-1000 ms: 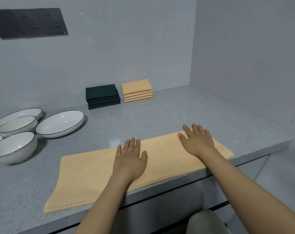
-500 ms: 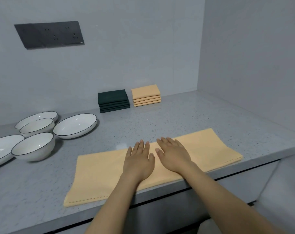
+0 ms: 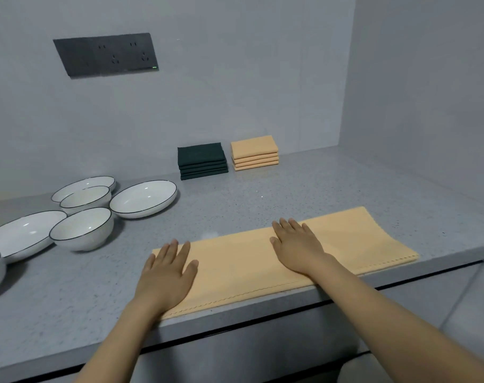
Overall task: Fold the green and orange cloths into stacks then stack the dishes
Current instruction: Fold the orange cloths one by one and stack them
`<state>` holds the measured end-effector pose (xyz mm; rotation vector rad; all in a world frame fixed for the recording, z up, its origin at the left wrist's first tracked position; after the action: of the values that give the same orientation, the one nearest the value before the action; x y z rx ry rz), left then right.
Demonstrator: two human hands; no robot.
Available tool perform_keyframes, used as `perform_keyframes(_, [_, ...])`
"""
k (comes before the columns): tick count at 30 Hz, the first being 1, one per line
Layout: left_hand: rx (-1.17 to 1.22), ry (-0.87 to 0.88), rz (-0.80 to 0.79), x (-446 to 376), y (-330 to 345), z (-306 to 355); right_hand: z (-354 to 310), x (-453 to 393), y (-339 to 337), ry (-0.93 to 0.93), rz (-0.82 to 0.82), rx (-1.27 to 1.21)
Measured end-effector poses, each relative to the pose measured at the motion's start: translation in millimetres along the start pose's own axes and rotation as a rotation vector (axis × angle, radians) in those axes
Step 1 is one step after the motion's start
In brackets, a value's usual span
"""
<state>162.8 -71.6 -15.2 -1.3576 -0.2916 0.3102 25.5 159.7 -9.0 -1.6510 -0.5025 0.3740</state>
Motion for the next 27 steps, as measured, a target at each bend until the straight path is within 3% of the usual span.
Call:
perform_keyframes(5, [0.001, -0.003, -0.042, -2, -2, 1, -53, 5, -14, -0.282, 0.137, -0.181])
perform_keyframes(7, [0.034, 0.016, 0.041, -6, -12, 1, -68, 5, -11, -0.348, 0.103, -0.213])
perform_keyframes(9, [0.058, 0.043, 0.195, -13, -27, -4, -73, 2, -8, -0.331, 0.056, -0.143])
perform_keyframes(11, [0.067, 0.055, 0.243, -22, -38, -11, -74, -3, -8, -0.303, 0.007, -0.097])
perform_keyframes(17, [0.246, -0.055, 0.043, -40, -55, -29, -81, -15, -14, -0.287, -0.203, 0.011])
perform_keyframes(23, [0.729, -0.218, -0.147, -29, -65, -44, -81, -21, -23, -0.264, -0.368, 0.082])
perform_keyframes(27, [0.684, -0.267, -0.259, -13, -65, -50, -83, -22, -26, -0.271, -0.419, 0.124])
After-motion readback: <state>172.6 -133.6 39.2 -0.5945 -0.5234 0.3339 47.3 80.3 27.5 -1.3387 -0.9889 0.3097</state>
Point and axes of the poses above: each hand's wrist, its own x-axis away from the middle knuckle, its own y-axis out of the palm, z = x × y, the point moved 4 cm from there along -x, towards the middle knuckle, and after that the axes turned 4 degrees about x, right-handed, at the moved point
